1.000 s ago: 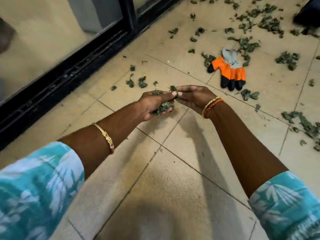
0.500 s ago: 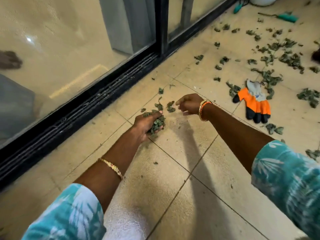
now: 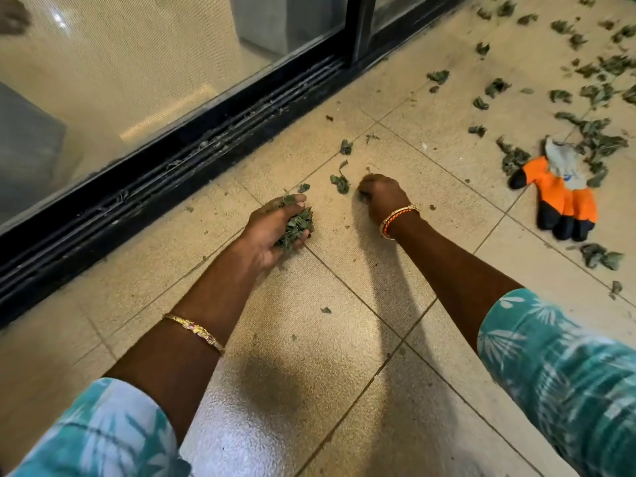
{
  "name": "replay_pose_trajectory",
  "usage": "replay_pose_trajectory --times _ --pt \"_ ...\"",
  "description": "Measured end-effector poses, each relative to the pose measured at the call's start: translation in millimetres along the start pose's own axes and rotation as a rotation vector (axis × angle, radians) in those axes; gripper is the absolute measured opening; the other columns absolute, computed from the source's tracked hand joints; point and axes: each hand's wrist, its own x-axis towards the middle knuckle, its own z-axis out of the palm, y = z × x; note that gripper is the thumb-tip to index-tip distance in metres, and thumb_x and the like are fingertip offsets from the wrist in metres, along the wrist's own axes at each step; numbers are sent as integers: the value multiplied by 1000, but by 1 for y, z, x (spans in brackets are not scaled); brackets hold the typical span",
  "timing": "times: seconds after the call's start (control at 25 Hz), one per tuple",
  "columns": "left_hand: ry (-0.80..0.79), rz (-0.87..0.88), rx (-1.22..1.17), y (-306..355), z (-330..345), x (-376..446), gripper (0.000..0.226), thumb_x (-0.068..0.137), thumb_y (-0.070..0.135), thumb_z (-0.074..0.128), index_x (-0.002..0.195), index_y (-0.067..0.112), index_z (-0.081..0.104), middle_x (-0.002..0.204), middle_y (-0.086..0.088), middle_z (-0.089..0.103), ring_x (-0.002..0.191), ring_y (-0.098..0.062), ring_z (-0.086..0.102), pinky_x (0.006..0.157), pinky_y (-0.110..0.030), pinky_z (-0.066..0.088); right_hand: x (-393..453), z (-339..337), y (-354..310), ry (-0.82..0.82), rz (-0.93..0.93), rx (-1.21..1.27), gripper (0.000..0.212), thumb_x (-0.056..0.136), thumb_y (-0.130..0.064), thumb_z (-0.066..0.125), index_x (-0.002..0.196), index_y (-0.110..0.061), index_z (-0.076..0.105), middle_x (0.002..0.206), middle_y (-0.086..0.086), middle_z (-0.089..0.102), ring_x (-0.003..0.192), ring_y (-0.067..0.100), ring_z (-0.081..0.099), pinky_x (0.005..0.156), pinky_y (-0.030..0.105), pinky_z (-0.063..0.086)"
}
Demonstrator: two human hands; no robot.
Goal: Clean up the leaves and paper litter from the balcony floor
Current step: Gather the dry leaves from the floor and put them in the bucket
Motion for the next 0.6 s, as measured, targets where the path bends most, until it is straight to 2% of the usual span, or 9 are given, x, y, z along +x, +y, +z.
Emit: replay_pose_trajectory --times 0.08,0.16,0.24,0.32,0.4,0.52,0.6 --pt "-19 -24 16 0 4 -1 11 86 17 69 97 16 68 79 -10 67 54 -17 60 41 -21 49 -2 4 2 62 44 34 24 86 4 54 106 1 68 111 22 62 105 35 57 88 37 47" --pt "-29 -75 19 -5 7 -2 22 80 20 75 96 11 63 79 -10 66 53 -16 59 41 -21 49 -8 -3 0 125 138 149 21 85 2 60 102 0 71 106 20 66 101 33 61 88 34 48" --pt "-23 -117 34 -9 7 -4 35 72 25 80 97 9 61 80 -12 66 53 -16 59 40 -21 49 -17 -20 -5 122 240 379 17 80 1 67 96 -1 72 98 15 70 93 23 65 86 27 49" --pt "-34 -142 45 -10 3 -6 51 60 32 84 99 9 60 84 -14 66 54 -16 60 40 -22 49 -32 -41 -16 -9 305 810 17 77 2 70 94 2 70 89 10 71 82 13 68 81 25 54" --pt "-115 -141 55 -9 1 -9 54 59 38 81 99 9 59 85 -14 66 55 -16 61 42 -23 51 -45 -54 -32 -207 344 1239 15 78 8 64 92 4 66 84 8 70 75 11 69 72 23 57" --pt "-344 -112 54 -7 5 -21 50 68 42 68 104 8 58 80 -13 66 61 -16 63 52 -20 55 -57 -52 -54 -423 360 1439 12 81 9 57 88 0 63 76 5 70 70 12 69 66 20 57" --pt "-398 -104 32 -8 8 -26 49 70 38 67 106 6 60 75 -9 68 66 -17 64 55 -20 55 -59 -47 -64 -395 394 1496 14 82 10 57 85 -3 61 68 2 70 63 10 68 60 19 56"
